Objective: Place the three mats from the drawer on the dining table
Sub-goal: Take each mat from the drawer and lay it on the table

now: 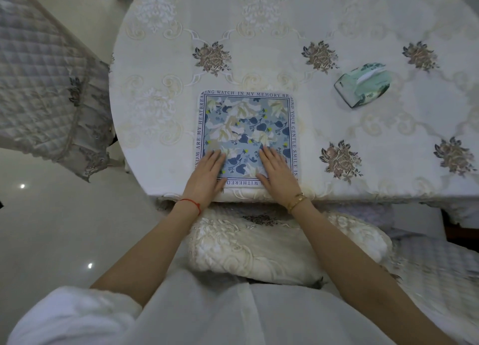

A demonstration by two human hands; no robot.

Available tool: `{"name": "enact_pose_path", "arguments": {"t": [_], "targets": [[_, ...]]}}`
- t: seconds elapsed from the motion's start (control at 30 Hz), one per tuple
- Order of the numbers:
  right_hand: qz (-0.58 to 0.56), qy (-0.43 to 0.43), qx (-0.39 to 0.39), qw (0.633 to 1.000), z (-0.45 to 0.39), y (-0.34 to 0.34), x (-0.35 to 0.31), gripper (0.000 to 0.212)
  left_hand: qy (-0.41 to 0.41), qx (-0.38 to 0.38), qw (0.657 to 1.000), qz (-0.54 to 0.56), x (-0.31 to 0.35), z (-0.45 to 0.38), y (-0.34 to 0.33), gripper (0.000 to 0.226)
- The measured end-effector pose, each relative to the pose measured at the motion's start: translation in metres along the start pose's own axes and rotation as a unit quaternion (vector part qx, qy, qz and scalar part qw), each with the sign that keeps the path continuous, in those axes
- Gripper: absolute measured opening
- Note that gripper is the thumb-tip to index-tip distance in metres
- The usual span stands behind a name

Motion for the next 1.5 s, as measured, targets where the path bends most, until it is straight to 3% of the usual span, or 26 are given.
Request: {"name": "enact_pose_path", "arguments": {"t": [0.23, 0.37, 0.5, 0.73, 0.9, 1.03, 1.37, 1.5], "targets": [[0.01, -0.027, 0.003, 1.0, 0.027, -0.002, 0.06, 0.069, 0.007, 0.007, 1.0, -0.021, -0.028, 0.009, 0.012, 0.076], [0.012, -0.055, 0.019, 0.998, 0.026, 0.011, 0.079, 0.066, 0.007, 0.029, 0.999, -0.015, -0.033, 0.002, 0.023, 0.067], [-0.019, -0.039, 0.055, 0.998, -0.026, 0.036, 0.06, 0.059, -0.009, 0.027, 1.0, -0.012, -0.03, -0.038, 0.031, 0.059], [-0.007, 0.001, 0.024, 1.0, -0.152, 0.049, 0.025, 0.059, -0.016, 0.026, 0.999, -0.009, -0.006, -0.149, 0.045, 0.056], [0.018, 0.037, 0.021, 0.999, -0.19, 0.046, 0.017, 0.06, -0.008, 0.015, 0.999, -0.032, -0.014, -0.188, 0.04, 0.058], [0.02, 0.029, 0.032, 0.999, -0.181, 0.039, 0.037, 0.064, 0.009, 0.05, 0.998, -0.022, -0.031, -0.182, 0.043, 0.065], [-0.017, -0.116, 0.057, 0.991, -0.121, 0.03, 0.105, 0.068, 0.081, 0.071, 0.994, -0.027, -0.064, -0.155, 0.063, 0.071], [-0.022, -0.13, 0.071, 0.989, -0.094, 0.028, 0.095, 0.065, 0.049, 0.061, 0.996, -0.033, -0.063, -0.122, 0.065, 0.066]]}}
Point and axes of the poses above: each hand's wrist, its own z-axis away from the middle knuckle, its own y-axis out of the back of the hand, x = y × z, the point moved 4 cm from there along -z, towards the middle knuckle, and after that the axes turned 13 degrees about z, right-handed, at the moved point
